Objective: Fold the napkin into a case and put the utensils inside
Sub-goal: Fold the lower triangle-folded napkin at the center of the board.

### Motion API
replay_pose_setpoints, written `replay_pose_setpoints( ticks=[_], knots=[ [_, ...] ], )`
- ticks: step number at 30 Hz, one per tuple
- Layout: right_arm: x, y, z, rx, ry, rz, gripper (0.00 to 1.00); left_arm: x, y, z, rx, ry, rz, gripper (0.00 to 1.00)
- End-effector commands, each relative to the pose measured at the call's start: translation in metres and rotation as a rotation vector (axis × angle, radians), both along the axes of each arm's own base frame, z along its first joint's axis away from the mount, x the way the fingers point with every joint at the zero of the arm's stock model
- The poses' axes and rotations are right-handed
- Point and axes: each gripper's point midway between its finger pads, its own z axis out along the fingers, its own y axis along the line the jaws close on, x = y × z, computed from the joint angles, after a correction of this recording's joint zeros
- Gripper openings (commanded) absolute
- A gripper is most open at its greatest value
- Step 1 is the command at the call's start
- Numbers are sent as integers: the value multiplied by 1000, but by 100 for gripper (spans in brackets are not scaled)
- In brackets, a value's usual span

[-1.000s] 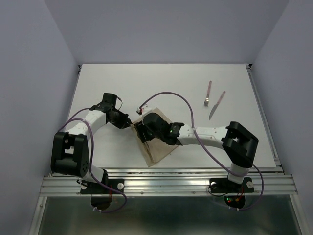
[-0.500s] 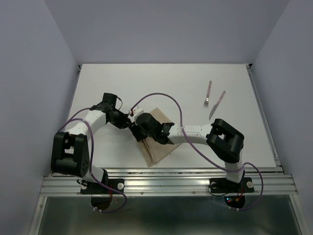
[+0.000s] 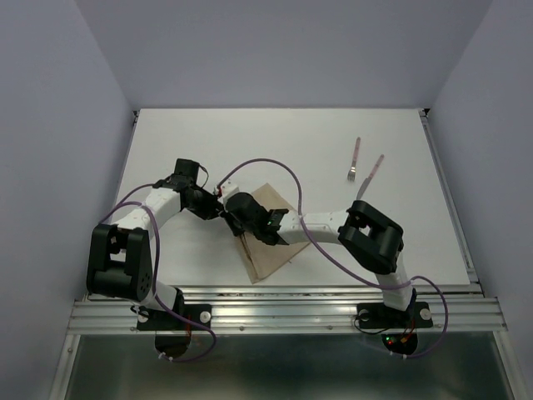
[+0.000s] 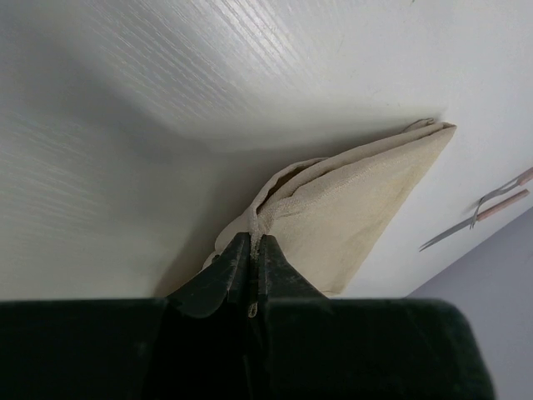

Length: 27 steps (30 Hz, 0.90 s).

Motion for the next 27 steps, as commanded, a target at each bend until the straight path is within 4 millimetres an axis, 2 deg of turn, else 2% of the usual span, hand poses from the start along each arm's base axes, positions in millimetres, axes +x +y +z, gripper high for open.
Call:
replay_pose_setpoints(
  ticks=[1, 2, 4, 5, 6, 9, 10, 12, 13, 17, 21, 22, 24, 26, 27],
  knots=[
    [7, 20, 32, 103, -55, -25, 5, 1, -3, 4, -13, -30, -31, 0],
    [5, 20, 31, 110, -43, -19, 1, 1, -3, 4, -17, -36, -40, 0],
    [4, 20, 33, 132, -25, -2, 1, 0, -6, 2, -25, -37, -67, 1],
    [5, 17, 30, 136, -9, -7, 1, -1, -7, 0, -29, -39, -73, 4],
    [3, 18, 35, 156, -6, 6, 1, -2, -8, -1, -36, -39, -82, 14],
    [1, 14, 32, 193, 49, 38, 1, -4, -10, -5, -50, -50, -93, 34],
    [5, 12, 35, 213, 58, 41, 1, -4, -11, -5, -56, -53, -96, 49],
    [-5, 15, 37, 250, 118, 118, 1, -4, -12, -3, -62, -83, -109, 60],
    [-6, 14, 37, 270, 156, 162, 1, -3, -13, 0, -68, -102, -120, 69],
    [-6, 6, 37, 323, 262, 217, 1, 0, -11, 12, -62, -176, -119, 87],
    [-3, -1, 37, 367, 354, 247, 1, 3, -1, 25, -56, -253, -97, 88],
    [-7, 0, 39, 383, 386, 283, 1, 4, 1, 26, -53, -262, -90, 88],
    [-2, -4, 40, 411, 438, 290, 1, 2, 6, 26, -46, -270, -81, 88],
    [-8, -4, 36, 434, 526, 329, 1, 1, 11, 28, -39, -288, -71, 88],
    [-3, -7, 32, 442, 558, 328, 1, -1, 12, 27, -39, -292, -69, 87]
  ],
)
